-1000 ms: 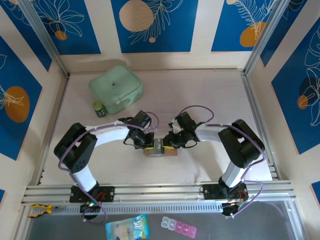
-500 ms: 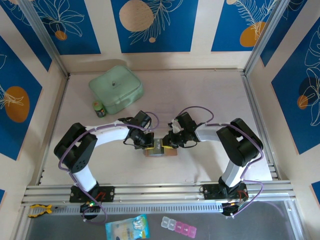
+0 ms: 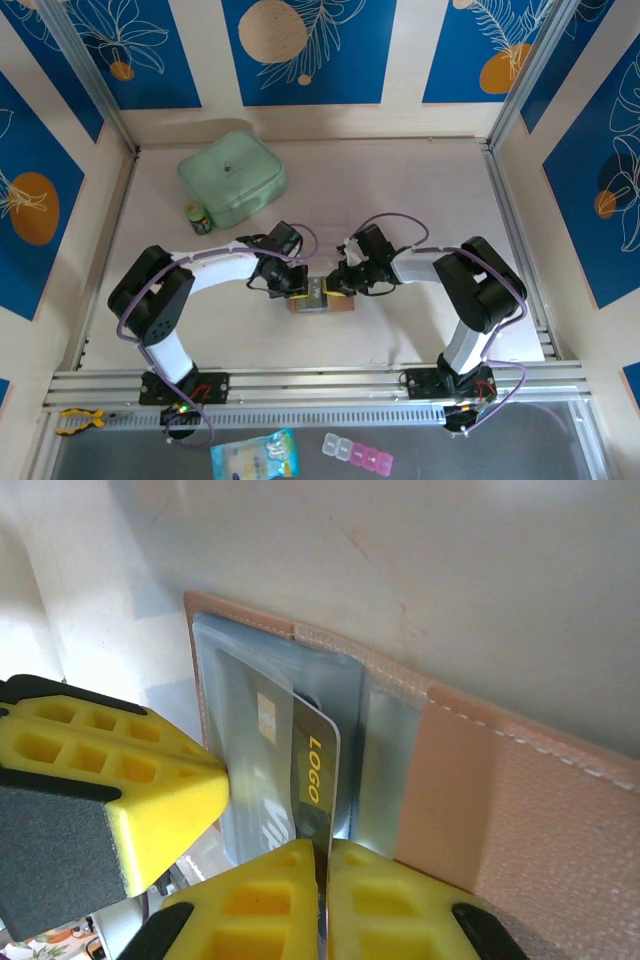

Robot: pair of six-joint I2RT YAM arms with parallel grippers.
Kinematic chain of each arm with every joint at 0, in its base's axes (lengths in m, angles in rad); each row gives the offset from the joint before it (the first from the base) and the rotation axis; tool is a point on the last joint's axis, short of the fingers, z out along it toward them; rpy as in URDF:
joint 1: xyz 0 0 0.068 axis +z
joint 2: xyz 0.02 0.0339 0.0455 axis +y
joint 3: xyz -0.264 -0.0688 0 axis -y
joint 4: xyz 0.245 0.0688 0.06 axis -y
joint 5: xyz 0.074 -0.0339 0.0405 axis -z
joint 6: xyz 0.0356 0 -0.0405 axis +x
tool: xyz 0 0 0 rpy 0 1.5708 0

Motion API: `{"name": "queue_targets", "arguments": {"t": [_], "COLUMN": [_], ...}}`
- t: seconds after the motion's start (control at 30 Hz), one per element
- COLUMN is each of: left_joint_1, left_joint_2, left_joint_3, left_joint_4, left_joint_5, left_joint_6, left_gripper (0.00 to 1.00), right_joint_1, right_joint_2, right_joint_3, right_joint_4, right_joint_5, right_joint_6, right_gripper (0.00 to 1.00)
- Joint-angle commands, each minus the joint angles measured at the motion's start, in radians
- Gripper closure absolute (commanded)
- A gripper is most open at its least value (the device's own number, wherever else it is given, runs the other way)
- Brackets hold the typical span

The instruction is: Take the credit cards out of the card holder

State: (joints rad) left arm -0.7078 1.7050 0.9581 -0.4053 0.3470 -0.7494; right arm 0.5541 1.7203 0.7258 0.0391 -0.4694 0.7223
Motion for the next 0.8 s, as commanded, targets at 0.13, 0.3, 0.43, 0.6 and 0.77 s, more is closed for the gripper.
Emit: {"name": "queue_targets", "arguments": {"t": [0.13,0.3,0.43,0.6,0.77], "left_joint_1": [-0.008,-0.008,-0.008,-0.008,-0.008], "left_joint_2": [-0.001,-0.008,-0.016,-0.039,-0.051], "left_joint_3": [-0.013,-0.019,-0.022,-0.022,-0.015], "left_joint_4": [-0.055,-0.048,-0.041,-0.021,-0.015], "left_joint_5": [-0.04,-0.04,-0.038,-0.024,-0.021], "left_joint_6": [0.017,0.015,0.008,0.004,0.002], "left_gripper": [1.0,1.0,1.0,1.0,1.0], "right_joint_1": [-0.034,-0.066,-0.077,-0.078,-0.069], "right_joint_2": [-0.041,-0.082,-0.13,-0.166,-0.187], "right_joint_3": [-0.031,-0.032,-0.023,-0.001,0.008], "right_joint_4": [-0.042,-0.124,-0.203,-0.266,-0.273], "right_joint_5": [-0.006,0.004,0.027,0.044,0.043], "right_joint_6": [-0.029,-0.069,-0.104,-0.124,-0.117], "right_gripper": [0.93,0.93,0.93,0.94,0.95]}}
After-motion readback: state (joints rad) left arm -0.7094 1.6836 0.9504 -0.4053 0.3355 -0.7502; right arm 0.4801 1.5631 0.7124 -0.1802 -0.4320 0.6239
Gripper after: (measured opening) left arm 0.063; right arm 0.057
